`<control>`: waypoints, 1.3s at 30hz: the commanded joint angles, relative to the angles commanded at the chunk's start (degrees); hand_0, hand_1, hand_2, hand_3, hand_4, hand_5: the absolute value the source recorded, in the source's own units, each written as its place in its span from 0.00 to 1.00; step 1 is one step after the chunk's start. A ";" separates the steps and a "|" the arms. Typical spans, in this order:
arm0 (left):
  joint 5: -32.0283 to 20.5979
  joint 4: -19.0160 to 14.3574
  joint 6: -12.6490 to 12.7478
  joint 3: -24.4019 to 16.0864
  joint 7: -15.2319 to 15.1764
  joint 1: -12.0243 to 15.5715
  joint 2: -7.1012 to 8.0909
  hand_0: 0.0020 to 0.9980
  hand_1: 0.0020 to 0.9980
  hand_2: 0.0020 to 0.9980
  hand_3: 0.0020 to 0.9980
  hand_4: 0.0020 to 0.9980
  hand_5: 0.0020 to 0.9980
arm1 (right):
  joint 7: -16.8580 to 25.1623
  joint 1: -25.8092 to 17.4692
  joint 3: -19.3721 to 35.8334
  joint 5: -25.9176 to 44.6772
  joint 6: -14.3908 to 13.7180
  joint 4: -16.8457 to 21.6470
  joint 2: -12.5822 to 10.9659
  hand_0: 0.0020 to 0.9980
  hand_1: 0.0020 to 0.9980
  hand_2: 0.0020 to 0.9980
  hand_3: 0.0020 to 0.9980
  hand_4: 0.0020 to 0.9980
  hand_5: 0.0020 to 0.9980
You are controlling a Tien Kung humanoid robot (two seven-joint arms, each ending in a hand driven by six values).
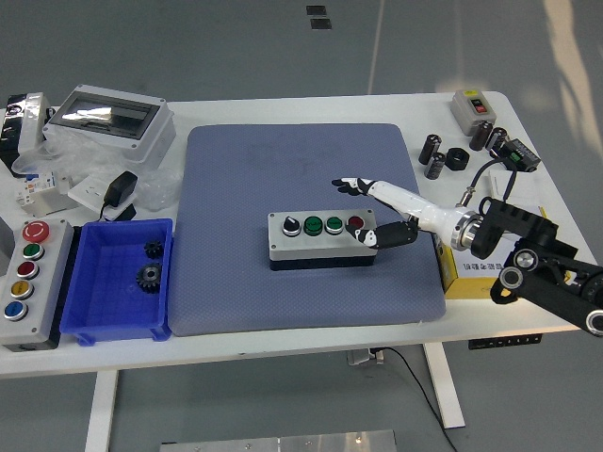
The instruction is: Pick up the button,place it on the desk,press the button,press the button
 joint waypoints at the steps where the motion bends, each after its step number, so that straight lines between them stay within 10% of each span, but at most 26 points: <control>1: -0.16 0.00 0.04 0.05 0.00 0.08 -0.01 0.63 0.61 0.54 0.59 0.60 0.22 | -1.12 -0.51 1.32 0.31 0.30 1.26 -1.11 1.00 0.98 0.98 1.00 0.55 0.07; 8: -0.69 0.00 0.30 0.06 0.21 0.61 0.08 0.63 0.61 0.54 0.59 0.60 0.22 | -13.40 -1.66 9.65 -3.31 7.73 7.44 -5.20 1.00 0.99 0.98 1.00 0.55 0.08; 20: 0.20 0.00 0.39 -0.50 0.45 0.61 0.49 0.63 0.61 0.54 0.59 0.60 0.21 | -28.99 0.62 13.85 3.10 22.04 8.59 -1.43 0.92 0.91 0.92 1.00 0.53 0.10; 21: 0.22 0.00 0.40 -0.51 0.48 0.61 0.48 0.63 0.61 0.54 0.59 0.60 0.21 | -29.26 0.94 13.57 3.18 22.09 8.51 -1.13 0.18 0.37 0.61 0.95 0.35 0.20; 26: 0.63 0.00 0.35 -0.74 0.58 0.41 0.41 0.63 0.61 0.54 0.59 0.60 0.21 | -30.19 2.99 11.22 2.92 21.74 7.24 0.09 0.18 0.37 0.61 0.95 0.35 0.20; 27: 0.73 0.00 0.33 -0.78 0.58 0.33 0.41 0.63 0.61 0.54 0.59 0.60 0.21 | -30.34 3.35 10.83 2.67 21.60 6.91 0.30 0.03 0.14 0.31 0.92 0.27 0.14; 39: 1.24 0.00 0.33 -1.09 0.66 0.14 0.36 0.63 0.61 0.54 0.59 0.60 0.21 | -31.47 5.53 8.25 1.15 21.49 6.00 1.31 0.01 0.10 0.26 0.87 0.23 0.08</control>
